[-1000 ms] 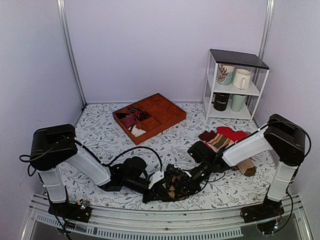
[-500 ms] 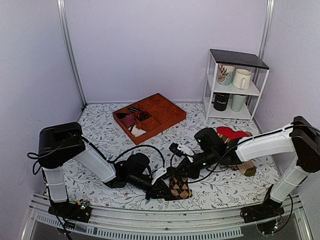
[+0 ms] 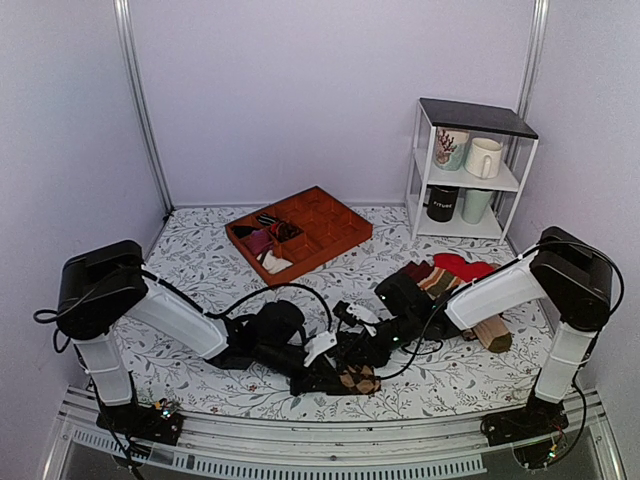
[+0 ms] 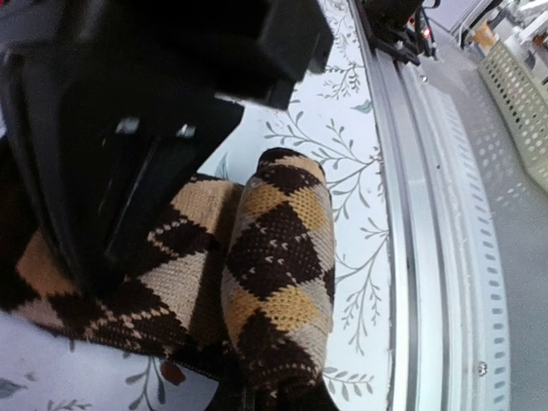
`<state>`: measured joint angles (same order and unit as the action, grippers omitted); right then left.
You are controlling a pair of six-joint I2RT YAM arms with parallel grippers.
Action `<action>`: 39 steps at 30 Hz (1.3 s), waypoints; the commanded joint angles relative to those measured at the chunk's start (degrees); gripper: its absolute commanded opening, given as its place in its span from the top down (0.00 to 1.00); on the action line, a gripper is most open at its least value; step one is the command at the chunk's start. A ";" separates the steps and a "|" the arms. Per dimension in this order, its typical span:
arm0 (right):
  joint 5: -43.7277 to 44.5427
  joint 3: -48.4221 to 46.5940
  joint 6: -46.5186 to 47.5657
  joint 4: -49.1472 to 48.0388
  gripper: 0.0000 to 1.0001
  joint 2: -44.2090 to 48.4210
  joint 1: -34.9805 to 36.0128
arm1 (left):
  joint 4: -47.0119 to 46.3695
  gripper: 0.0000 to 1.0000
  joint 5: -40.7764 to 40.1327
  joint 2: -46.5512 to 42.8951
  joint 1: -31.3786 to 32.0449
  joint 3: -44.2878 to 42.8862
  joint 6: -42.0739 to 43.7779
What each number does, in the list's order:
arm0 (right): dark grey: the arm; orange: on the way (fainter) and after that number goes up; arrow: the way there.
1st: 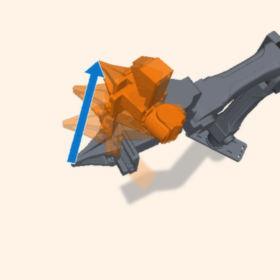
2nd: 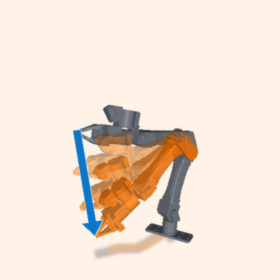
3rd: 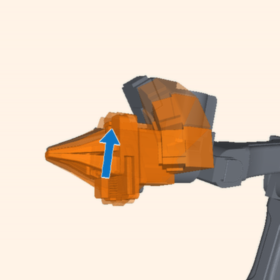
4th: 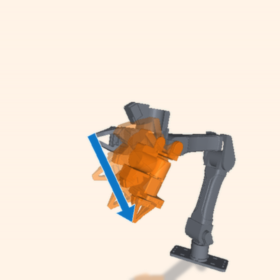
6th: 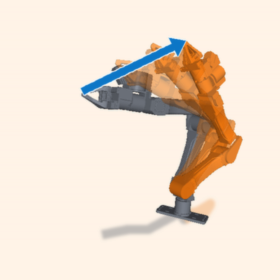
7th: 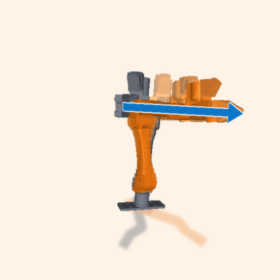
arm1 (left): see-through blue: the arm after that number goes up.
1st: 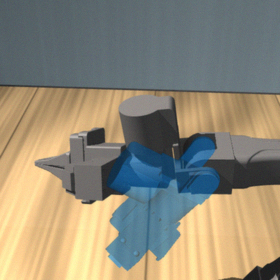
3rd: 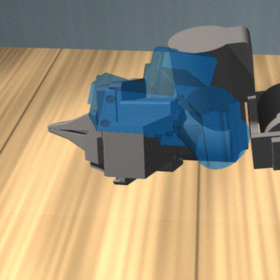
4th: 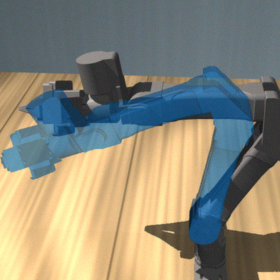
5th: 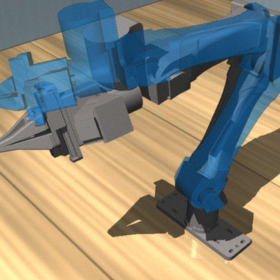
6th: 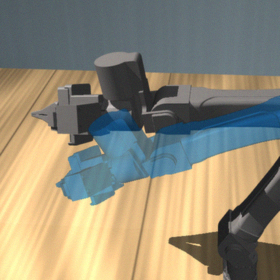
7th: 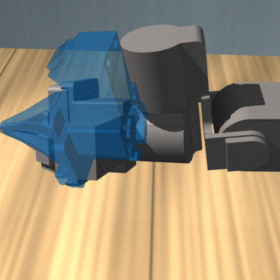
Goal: Roll the socks
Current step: Roll a pair of socks at the center of the board.
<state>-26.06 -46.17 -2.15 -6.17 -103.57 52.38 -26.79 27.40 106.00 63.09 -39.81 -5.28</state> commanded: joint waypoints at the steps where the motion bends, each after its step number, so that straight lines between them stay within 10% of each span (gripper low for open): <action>1: 2.98 1.12 -2.74 0.43 0.89 -4.48 -0.34 | 11.28 1.00 -4.46 2.94 0.46 -4.20 6.70; 14: 2.88 1.42 -2.80 -0.87 0.87 -1.95 -1.49 | -3.26 1.00 4.83 13.05 -2.83 4.18 -7.49; 29: 7.18 5.31 -1.02 -7.24 0.42 16.43 -3.80 | -3.55 1.00 7.92 16.20 -5.23 7.45 -14.39; 39: -8.42 20.12 7.03 -19.58 0.35 22.88 -1.37 | 1.34 1.00 9.04 17.96 -6.20 5.28 -13.81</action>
<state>-29.23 -32.82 1.10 -18.72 -81.82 49.12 -46.37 40.25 116.46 57.82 -37.32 -18.13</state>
